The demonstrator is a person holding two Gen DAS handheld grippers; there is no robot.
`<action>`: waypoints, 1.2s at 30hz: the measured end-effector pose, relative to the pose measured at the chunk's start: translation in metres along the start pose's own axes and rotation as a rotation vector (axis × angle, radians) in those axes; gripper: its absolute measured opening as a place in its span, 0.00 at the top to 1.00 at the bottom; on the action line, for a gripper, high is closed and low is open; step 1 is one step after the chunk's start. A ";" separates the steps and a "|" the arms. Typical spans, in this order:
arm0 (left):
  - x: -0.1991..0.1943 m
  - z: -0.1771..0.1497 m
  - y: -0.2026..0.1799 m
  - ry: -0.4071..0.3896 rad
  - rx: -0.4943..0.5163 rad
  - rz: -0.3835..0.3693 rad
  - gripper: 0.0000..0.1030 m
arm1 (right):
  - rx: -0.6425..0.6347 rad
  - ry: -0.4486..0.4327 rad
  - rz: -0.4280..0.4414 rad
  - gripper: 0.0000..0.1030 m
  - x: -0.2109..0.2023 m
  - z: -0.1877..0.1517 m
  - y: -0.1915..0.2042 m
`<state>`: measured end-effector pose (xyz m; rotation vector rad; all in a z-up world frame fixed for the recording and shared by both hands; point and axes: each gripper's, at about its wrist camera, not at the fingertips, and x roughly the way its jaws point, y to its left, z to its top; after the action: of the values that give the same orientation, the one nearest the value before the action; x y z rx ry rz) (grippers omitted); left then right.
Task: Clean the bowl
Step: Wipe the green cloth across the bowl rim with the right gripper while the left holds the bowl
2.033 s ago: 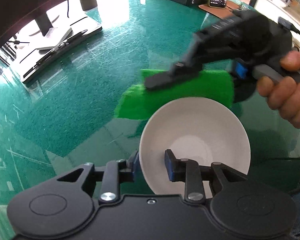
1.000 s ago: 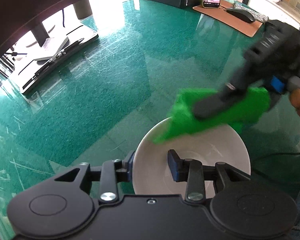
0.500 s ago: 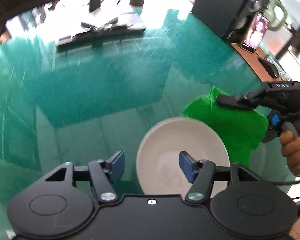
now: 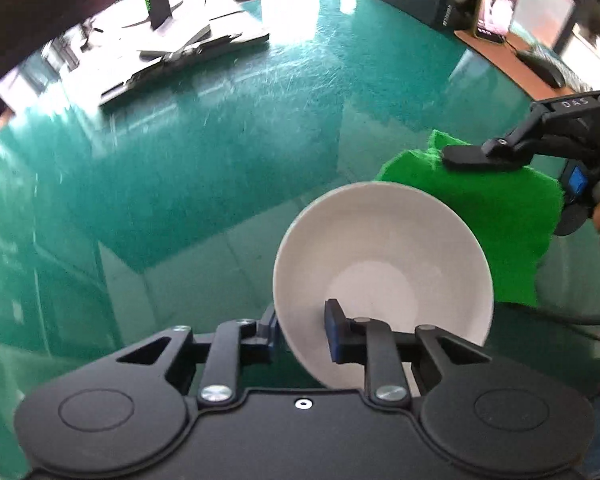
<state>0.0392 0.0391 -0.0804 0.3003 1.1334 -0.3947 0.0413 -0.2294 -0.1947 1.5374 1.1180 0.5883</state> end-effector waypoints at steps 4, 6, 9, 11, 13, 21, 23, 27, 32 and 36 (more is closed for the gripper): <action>0.004 0.008 -0.003 -0.024 0.101 0.015 0.72 | -0.004 -0.039 -0.024 0.89 0.004 0.000 0.001; 0.005 0.008 -0.003 -0.023 0.099 0.007 0.72 | -0.072 -0.043 -0.037 0.86 0.013 0.001 0.014; 0.005 0.006 -0.002 -0.032 0.084 -0.004 0.72 | -0.225 -0.044 -0.058 0.29 0.029 0.002 0.043; 0.003 0.005 -0.002 -0.034 0.080 -0.005 0.72 | -0.257 -0.057 -0.106 0.21 0.033 0.004 0.049; 0.003 0.004 -0.002 -0.038 0.073 -0.006 0.72 | -0.302 -0.046 -0.181 0.27 0.034 0.006 0.050; 0.001 0.003 0.000 -0.042 0.071 -0.013 0.72 | -0.488 0.039 -0.301 0.22 -0.002 -0.001 0.053; 0.002 0.003 0.001 -0.041 0.074 -0.013 0.72 | -0.530 0.047 -0.331 0.17 -0.008 -0.001 0.059; 0.004 0.005 0.001 -0.037 0.079 -0.011 0.72 | -0.768 0.018 -0.427 0.00 -0.013 -0.017 0.083; 0.005 0.005 0.001 -0.040 0.089 -0.006 0.71 | -1.116 0.083 -0.626 0.39 -0.013 -0.042 0.097; 0.005 0.005 -0.001 -0.040 0.094 0.001 0.71 | -1.239 0.082 -0.743 0.97 -0.005 -0.060 0.106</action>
<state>0.0452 0.0355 -0.0830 0.3735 1.0770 -0.4515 0.0256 -0.2018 -0.0771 0.0158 0.9570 0.6173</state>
